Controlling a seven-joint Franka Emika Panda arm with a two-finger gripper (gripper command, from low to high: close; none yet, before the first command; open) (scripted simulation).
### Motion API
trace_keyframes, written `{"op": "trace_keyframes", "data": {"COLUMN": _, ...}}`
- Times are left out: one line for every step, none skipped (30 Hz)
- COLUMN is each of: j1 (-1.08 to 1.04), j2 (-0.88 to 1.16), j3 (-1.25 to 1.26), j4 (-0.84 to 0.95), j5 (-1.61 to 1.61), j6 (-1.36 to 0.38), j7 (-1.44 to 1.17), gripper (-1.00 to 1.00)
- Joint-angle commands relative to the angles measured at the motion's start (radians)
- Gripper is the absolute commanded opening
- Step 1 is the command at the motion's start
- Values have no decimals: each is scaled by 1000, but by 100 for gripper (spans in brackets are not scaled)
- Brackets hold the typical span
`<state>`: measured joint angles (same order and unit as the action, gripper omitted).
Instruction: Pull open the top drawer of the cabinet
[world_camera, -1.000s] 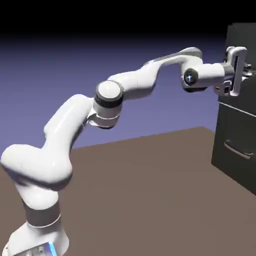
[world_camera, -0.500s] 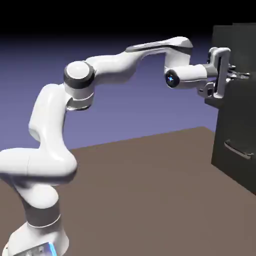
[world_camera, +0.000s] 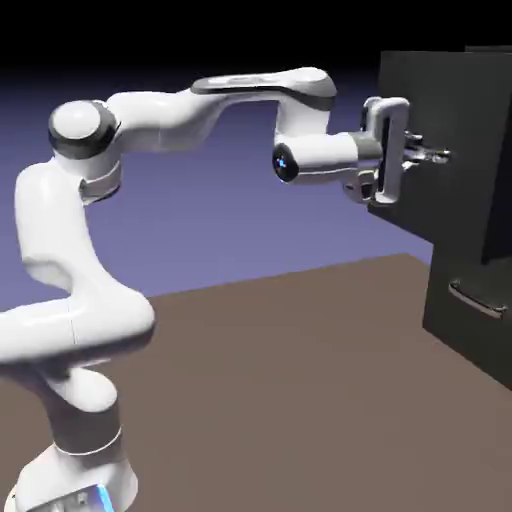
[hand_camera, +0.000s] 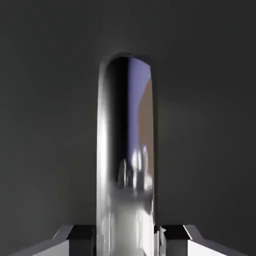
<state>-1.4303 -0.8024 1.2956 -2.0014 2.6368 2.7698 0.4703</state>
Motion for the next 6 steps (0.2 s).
{"op": "trace_keyframes", "data": {"j1": 36, "j2": -6, "j3": -28, "j4": -30, "j5": -3, "j6": -3, "j7": -1, "gripper": -100}}
{"op": "trace_keyframes", "data": {"j1": 73, "j2": -13, "j3": -55, "j4": -60, "j5": -6, "j6": -6, "j7": 0, "gripper": -100}}
{"op": "trace_keyframes", "data": {"j1": 87, "j2": -16, "j3": -66, "j4": -71, "j5": -7, "j6": -8, "j7": 1, "gripper": -100}}
{"op": "trace_keyframes", "data": {"j1": 87, "j2": -16, "j3": -66, "j4": -71, "j5": -7, "j6": -8, "j7": 1, "gripper": 100}}
{"op": "trace_keyframes", "data": {"j1": 87, "j2": -16, "j3": -66, "j4": -71, "j5": -7, "j6": -8, "j7": 1, "gripper": 100}}
{"op": "trace_keyframes", "data": {"j1": 123, "j2": -24, "j3": -93, "j4": -100, "j5": -12, "j6": -8, "j7": 1, "gripper": 100}}
